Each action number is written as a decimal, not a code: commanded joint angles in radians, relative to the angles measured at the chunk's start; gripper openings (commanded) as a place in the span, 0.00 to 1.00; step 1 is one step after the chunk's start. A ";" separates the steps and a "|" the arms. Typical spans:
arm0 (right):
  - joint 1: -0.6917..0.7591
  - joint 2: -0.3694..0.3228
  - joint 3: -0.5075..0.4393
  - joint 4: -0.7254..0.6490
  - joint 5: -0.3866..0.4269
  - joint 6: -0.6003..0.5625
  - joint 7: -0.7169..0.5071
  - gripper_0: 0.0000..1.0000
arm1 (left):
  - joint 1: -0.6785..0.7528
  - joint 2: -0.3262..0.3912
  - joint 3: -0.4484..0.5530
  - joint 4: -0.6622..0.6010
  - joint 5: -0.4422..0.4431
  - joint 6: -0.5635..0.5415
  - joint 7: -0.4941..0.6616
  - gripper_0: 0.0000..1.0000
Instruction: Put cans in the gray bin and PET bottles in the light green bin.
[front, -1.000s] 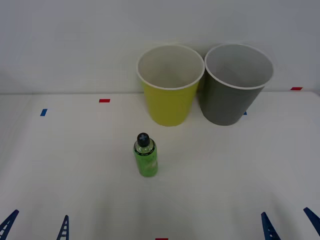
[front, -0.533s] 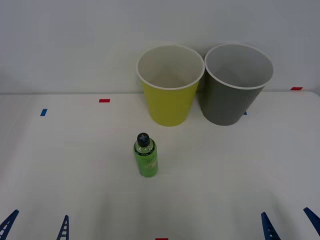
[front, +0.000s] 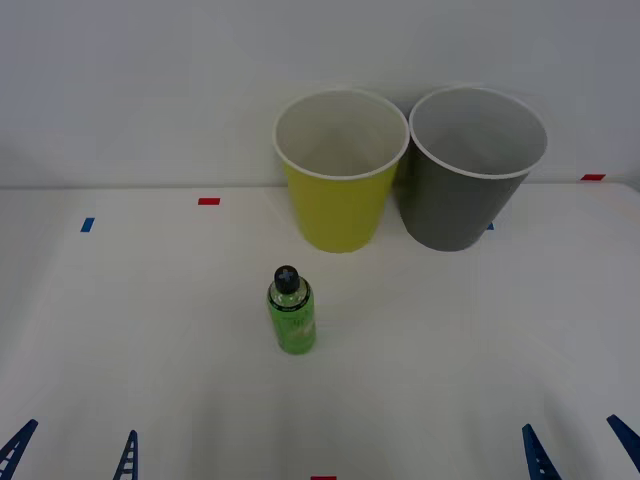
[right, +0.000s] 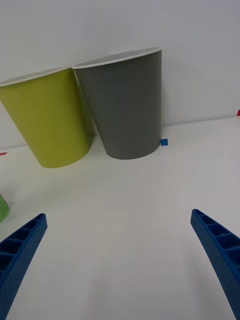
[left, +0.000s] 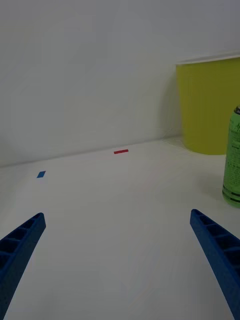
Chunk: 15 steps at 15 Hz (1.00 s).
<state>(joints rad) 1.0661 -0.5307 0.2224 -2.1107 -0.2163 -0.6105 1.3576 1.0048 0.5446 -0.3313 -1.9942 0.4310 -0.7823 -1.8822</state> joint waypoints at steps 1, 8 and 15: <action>0.000 0.000 0.000 0.000 0.000 0.000 0.000 1.00 | 0.000 0.000 0.000 0.000 0.000 0.000 0.000 1.00; 0.000 0.000 0.000 0.000 0.000 0.000 0.000 1.00 | 0.000 0.000 0.000 0.000 0.000 0.000 0.000 1.00; 0.000 0.000 0.000 0.000 0.000 0.000 0.000 1.00 | -0.018 0.032 -0.017 0.035 -0.018 0.015 0.008 1.00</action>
<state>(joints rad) 1.0662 -0.5307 0.2224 -2.1107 -0.2163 -0.6105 1.3576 0.9920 0.5558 -0.3452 -1.9612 0.4216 -0.7692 -1.8790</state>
